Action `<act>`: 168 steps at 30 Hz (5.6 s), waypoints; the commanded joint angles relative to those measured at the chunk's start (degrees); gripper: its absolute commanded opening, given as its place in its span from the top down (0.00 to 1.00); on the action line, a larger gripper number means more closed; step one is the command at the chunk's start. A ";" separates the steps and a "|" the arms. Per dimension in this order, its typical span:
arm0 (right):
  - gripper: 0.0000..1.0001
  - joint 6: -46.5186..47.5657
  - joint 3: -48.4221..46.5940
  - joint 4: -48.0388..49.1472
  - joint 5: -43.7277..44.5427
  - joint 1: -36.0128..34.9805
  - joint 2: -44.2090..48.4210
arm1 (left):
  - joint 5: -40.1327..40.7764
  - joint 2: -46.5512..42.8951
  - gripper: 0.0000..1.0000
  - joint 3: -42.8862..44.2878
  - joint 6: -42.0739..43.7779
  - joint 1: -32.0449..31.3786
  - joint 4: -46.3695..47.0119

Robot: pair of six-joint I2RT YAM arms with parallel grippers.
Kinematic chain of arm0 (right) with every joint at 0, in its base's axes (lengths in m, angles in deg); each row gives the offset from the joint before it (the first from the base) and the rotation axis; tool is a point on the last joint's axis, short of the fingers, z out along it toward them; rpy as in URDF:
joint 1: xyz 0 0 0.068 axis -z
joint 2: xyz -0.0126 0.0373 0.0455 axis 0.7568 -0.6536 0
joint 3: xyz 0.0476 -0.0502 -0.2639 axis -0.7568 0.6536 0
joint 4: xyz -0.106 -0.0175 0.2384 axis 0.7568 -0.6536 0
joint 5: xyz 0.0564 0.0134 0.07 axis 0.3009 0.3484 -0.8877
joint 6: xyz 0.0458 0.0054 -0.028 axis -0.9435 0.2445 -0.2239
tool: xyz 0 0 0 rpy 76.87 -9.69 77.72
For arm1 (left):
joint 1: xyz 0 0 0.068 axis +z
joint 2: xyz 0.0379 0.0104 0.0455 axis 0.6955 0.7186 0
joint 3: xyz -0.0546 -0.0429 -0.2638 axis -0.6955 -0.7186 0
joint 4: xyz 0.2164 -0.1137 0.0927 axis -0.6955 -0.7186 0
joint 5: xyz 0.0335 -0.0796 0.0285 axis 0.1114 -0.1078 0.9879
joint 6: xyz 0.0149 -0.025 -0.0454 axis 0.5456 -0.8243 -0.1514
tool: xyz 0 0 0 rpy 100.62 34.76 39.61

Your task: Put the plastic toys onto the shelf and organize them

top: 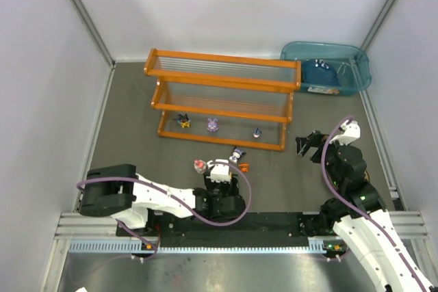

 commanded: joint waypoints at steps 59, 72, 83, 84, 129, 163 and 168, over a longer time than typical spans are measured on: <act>0.01 0.10 -0.03 0.40 1.78 -0.51 0.00 | -10.02 -14.52 1.00 -7.18 37.58 11.31 33.05; 0.01 0.01 0.06 0.41 1.60 -0.51 -0.09 | -24.70 -3.55 1.00 -0.86 53.07 28.98 47.06; 0.01 0.10 -0.03 0.49 1.60 -0.51 -0.09 | -26.73 8.93 1.00 4.41 52.89 31.45 54.36; 0.01 0.10 -0.03 0.49 1.52 -0.51 -0.18 | -26.91 9.55 1.00 4.68 52.72 31.89 55.15; 0.01 0.36 -0.30 0.58 2.13 -0.51 -0.79 | -31.13 20.19 0.95 6.18 51.49 37.96 59.20; 0.01 0.45 -0.29 0.58 1.34 -0.51 -1.06 | -30.60 17.82 0.50 5.65 53.60 37.69 57.27; 0.01 0.45 -0.29 0.67 1.25 -0.51 -1.14 | -30.60 15.72 0.45 5.30 53.86 37.78 56.74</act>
